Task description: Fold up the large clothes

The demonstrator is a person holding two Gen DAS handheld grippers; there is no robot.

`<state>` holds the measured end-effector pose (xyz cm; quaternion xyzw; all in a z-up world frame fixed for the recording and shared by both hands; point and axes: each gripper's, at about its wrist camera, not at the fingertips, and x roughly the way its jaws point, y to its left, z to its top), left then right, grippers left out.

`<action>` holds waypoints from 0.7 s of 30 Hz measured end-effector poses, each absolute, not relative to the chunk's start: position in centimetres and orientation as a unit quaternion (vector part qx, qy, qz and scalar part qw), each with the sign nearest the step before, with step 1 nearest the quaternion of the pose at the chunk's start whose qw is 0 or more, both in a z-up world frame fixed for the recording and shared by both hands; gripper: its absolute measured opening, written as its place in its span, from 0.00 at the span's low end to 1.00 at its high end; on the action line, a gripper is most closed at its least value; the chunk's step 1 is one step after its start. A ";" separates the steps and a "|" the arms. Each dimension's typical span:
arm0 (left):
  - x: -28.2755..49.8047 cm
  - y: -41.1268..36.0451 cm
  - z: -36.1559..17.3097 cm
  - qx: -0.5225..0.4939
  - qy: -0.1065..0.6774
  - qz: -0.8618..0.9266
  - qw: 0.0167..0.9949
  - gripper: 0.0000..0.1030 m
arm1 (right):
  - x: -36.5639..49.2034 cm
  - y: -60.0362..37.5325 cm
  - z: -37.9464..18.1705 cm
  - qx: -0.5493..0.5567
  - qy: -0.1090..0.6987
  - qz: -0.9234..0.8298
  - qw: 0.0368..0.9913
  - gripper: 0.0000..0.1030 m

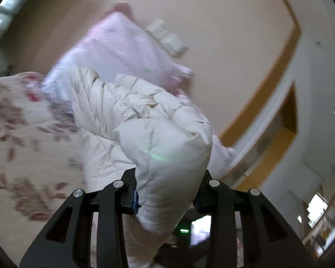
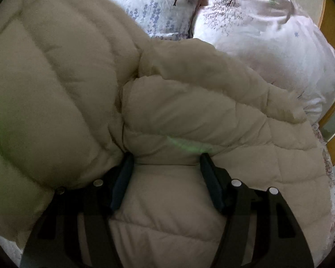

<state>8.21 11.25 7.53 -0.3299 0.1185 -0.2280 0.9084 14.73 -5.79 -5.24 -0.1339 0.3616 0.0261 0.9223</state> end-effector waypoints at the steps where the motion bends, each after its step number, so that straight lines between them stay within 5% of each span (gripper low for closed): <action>1: 8.4 10.4 7.7 -0.327 0.120 -0.243 0.905 0.34 | 14.8 -5.9 -5.2 -0.131 0.363 0.032 0.922 0.62; 13: 11.3 -3.2 6.8 -0.221 0.214 -0.346 0.887 0.34 | 9.7 -19.0 -0.8 0.022 0.322 0.089 0.942 0.76; 21: 12.3 -5.1 5.2 -0.211 0.246 -0.353 0.878 0.34 | 9.3 -31.2 -1.7 0.195 0.332 0.030 0.922 0.73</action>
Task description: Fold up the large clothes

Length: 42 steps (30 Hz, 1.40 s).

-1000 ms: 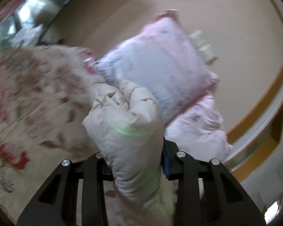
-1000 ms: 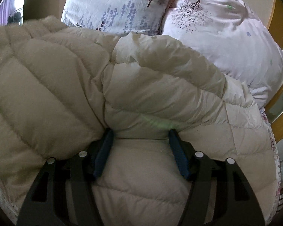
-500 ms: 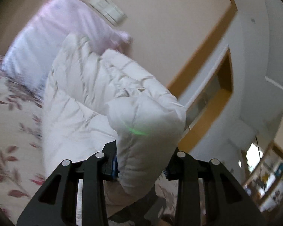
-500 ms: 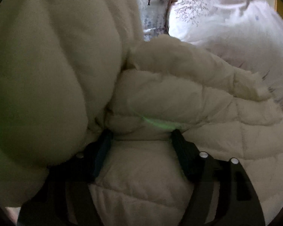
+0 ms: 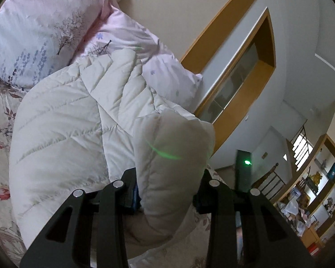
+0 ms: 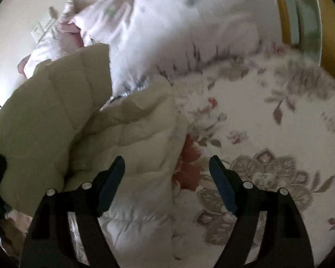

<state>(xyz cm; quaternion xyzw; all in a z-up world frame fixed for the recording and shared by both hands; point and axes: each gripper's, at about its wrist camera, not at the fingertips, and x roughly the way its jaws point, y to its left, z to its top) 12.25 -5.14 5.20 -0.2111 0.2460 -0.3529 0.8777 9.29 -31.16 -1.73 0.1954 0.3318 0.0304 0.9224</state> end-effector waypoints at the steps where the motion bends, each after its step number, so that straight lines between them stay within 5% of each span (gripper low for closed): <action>1: 12.2 -5.4 5.2 -0.206 0.246 -0.354 0.878 0.34 | 10.2 -31.2 -2.4 0.203 0.344 0.042 0.916 0.61; 2: 12.2 -5.4 5.2 -0.204 0.246 -0.355 0.878 0.34 | 10.9 -31.1 -3.0 0.213 0.355 0.059 0.908 0.50; 3: 12.1 -5.6 5.2 -0.201 0.247 -0.357 0.878 0.34 | 11.2 -30.8 -3.4 0.223 0.362 0.078 0.902 0.23; 7: 12.0 -7.5 5.0 -0.177 0.255 -0.380 0.871 0.34 | 13.3 -29.4 -3.7 0.228 0.364 0.118 0.895 0.11; 14: 12.5 -11.6 1.8 -0.117 0.313 -0.409 0.849 0.34 | 15.0 -29.7 -4.7 0.206 0.381 0.105 0.895 0.15; 18: 13.0 -12.8 0.5 -0.094 0.344 -0.401 0.844 0.35 | 13.4 -32.2 -3.8 0.191 0.369 0.028 0.909 0.51; 24: 12.8 -14.6 -0.9 -0.045 0.375 -0.386 0.842 0.37 | 10.7 -35.8 0.6 0.235 0.293 -0.016 0.927 0.52; 28: 12.9 -15.3 -1.2 -0.026 0.380 -0.377 0.844 0.38 | 10.7 -35.1 3.2 0.263 0.256 0.089 0.926 0.70; 38: 12.4 -16.7 -1.2 0.011 0.379 -0.364 0.851 0.40 | 13.9 -29.9 2.9 0.230 0.302 0.136 0.915 0.67; 41: 12.1 -17.2 -1.2 0.023 0.377 -0.358 0.854 0.41 | 13.8 -29.7 2.8 0.225 0.306 0.128 0.916 0.47; 42: 11.9 -17.4 -1.1 0.027 0.376 -0.357 0.855 0.41 | 13.8 -29.7 2.7 0.222 0.308 0.123 0.917 0.34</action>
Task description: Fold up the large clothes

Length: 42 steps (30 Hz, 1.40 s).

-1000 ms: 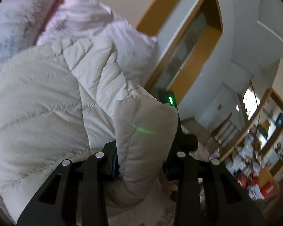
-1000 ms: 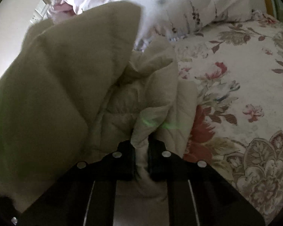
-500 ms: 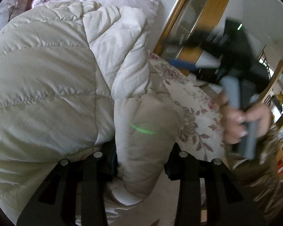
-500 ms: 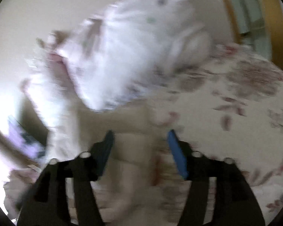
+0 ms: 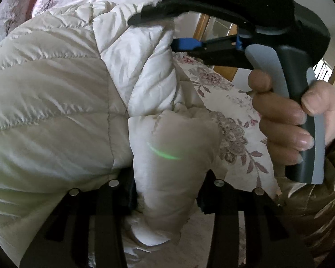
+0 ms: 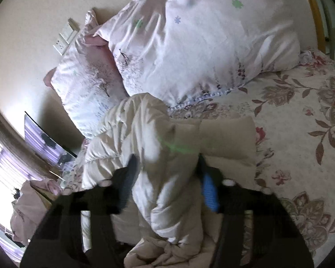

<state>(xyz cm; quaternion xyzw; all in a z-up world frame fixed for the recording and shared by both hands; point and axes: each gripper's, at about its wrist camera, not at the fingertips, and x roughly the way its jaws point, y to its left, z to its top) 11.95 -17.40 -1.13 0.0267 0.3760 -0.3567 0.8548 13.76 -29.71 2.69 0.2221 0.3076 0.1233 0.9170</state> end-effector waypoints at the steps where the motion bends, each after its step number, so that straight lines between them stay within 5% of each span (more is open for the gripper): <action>1: 11.4 -17.5 -1.0 0.030 0.375 -0.355 0.856 0.41 | 13.8 -29.8 2.6 0.217 0.308 0.115 0.919 0.24; 4: 11.3 -18.0 -1.0 0.042 0.371 -0.354 0.857 0.41 | 13.9 -29.9 2.3 0.206 0.299 0.091 0.927 0.16; 10: 9.9 -18.3 0.3 0.063 0.352 -0.372 0.857 0.42 | 15.9 -31.0 -0.3 0.196 0.318 0.044 0.926 0.15; 19: 9.7 -10.2 9.3 -0.031 0.276 -0.393 0.877 0.65 | 17.1 -31.9 -2.6 0.208 0.323 0.050 0.922 0.19; 22: 11.9 -7.7 10.8 -0.034 0.257 -0.332 0.907 0.65 | 17.2 -32.1 -2.8 0.214 0.323 0.055 0.920 0.19; 42: 21.9 -5.2 3.3 -0.041 0.369 -0.247 0.895 0.66 | 18.0 -34.4 -4.3 0.218 0.344 0.017 0.913 0.18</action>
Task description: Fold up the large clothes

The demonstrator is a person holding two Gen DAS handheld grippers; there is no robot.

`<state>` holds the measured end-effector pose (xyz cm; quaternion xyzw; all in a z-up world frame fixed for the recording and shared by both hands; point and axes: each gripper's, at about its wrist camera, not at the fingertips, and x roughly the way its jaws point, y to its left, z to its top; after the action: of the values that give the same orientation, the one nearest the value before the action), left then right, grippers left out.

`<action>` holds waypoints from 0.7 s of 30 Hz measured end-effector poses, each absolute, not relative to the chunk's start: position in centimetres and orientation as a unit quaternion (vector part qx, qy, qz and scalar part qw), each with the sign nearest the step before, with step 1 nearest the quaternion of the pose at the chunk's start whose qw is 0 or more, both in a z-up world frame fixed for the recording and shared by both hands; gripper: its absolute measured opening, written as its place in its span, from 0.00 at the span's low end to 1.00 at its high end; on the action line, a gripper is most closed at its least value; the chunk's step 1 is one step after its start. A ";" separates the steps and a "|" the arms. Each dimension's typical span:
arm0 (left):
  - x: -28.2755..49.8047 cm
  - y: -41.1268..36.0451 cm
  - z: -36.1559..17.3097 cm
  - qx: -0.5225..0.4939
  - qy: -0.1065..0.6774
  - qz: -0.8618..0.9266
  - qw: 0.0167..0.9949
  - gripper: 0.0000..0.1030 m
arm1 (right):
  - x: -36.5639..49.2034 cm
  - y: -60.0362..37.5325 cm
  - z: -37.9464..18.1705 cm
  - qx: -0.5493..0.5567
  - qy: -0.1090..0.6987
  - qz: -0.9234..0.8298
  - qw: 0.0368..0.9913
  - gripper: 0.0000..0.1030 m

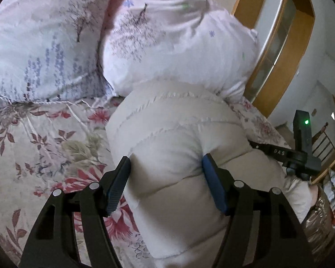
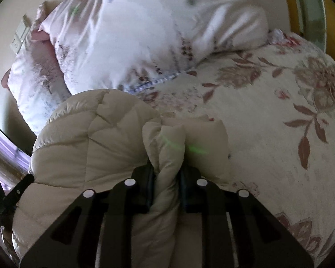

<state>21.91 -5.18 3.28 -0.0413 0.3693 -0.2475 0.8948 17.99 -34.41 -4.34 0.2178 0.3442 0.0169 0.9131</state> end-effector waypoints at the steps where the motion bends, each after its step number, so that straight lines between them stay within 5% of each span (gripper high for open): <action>1: 22.2 -5.3 2.9 -0.040 0.374 -0.249 0.893 0.66 | 18.0 -34.5 -4.5 0.219 0.345 0.015 0.912 0.18; 11: 23.7 -5.1 -0.1 -0.048 0.411 -0.257 0.873 0.73 | 18.6 -34.6 -4.9 0.219 0.358 0.018 0.907 0.21; 15: 23.6 -4.9 -0.2 -0.051 0.414 -0.259 0.871 0.74 | 16.7 -35.4 -3.4 0.215 0.349 0.003 0.912 0.41; 21: 23.7 -4.6 -0.2 -0.058 0.418 -0.263 0.868 0.76 | 9.7 -35.4 0.7 0.218 0.275 0.037 0.936 0.42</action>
<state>23.68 -4.61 -0.16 -0.0581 0.4177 -0.2626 0.8679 9.70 -35.37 0.72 0.2177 0.2754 0.0367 0.9356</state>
